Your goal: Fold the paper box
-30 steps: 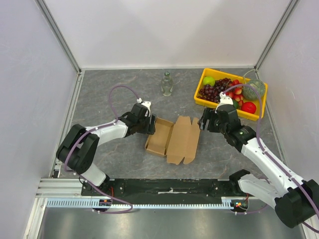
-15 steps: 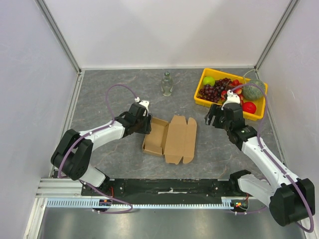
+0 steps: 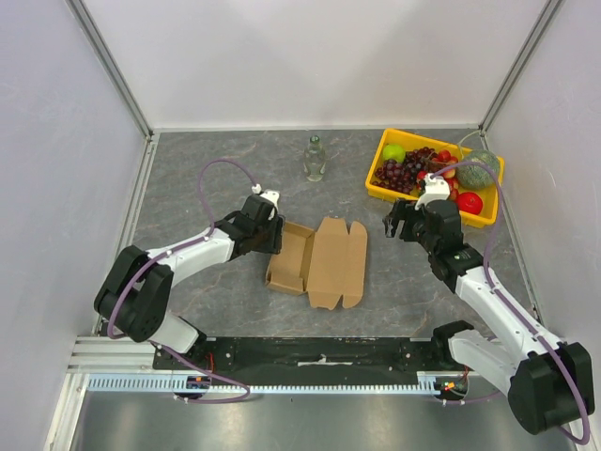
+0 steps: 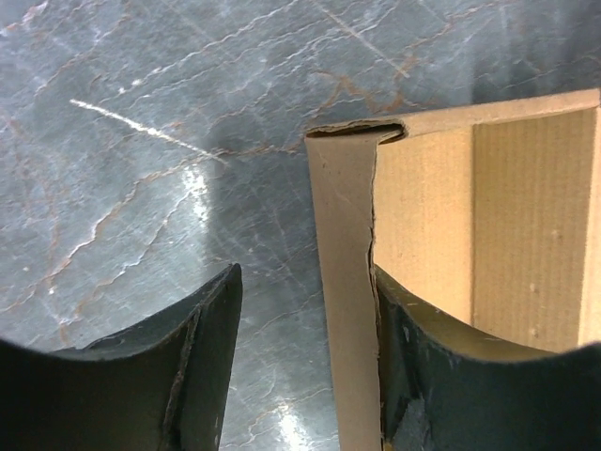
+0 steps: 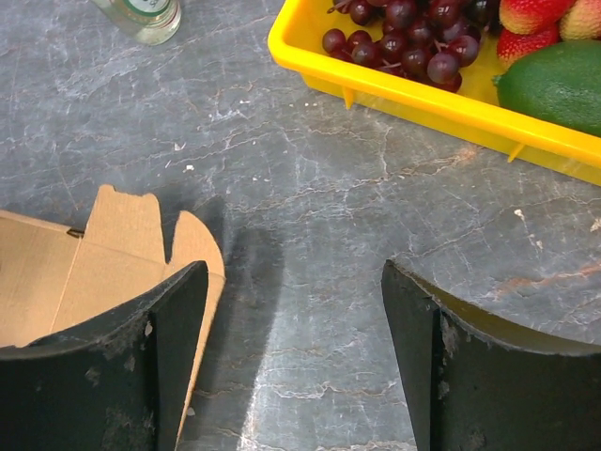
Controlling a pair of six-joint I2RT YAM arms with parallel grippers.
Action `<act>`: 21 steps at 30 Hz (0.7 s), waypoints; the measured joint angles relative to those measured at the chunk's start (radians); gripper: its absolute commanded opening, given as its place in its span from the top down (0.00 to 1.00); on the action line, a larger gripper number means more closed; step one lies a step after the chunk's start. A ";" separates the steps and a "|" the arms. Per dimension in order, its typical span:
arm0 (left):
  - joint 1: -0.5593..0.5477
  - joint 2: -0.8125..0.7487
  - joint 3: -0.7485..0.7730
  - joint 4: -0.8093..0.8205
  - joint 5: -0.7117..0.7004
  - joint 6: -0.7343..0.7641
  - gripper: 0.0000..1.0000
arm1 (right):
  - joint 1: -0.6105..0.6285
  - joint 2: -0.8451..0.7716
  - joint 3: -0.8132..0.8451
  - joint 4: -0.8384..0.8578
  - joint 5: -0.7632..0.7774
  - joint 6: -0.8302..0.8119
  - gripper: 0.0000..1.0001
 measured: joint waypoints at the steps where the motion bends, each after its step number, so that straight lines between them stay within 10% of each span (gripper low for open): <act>1: 0.000 0.000 0.000 -0.007 -0.008 0.000 0.39 | 0.000 0.000 -0.002 0.002 -0.008 -0.002 0.18; 21: 0.000 -0.098 0.068 -0.089 -0.010 0.008 0.36 | 0.000 0.000 -0.003 0.012 -0.074 -0.023 0.18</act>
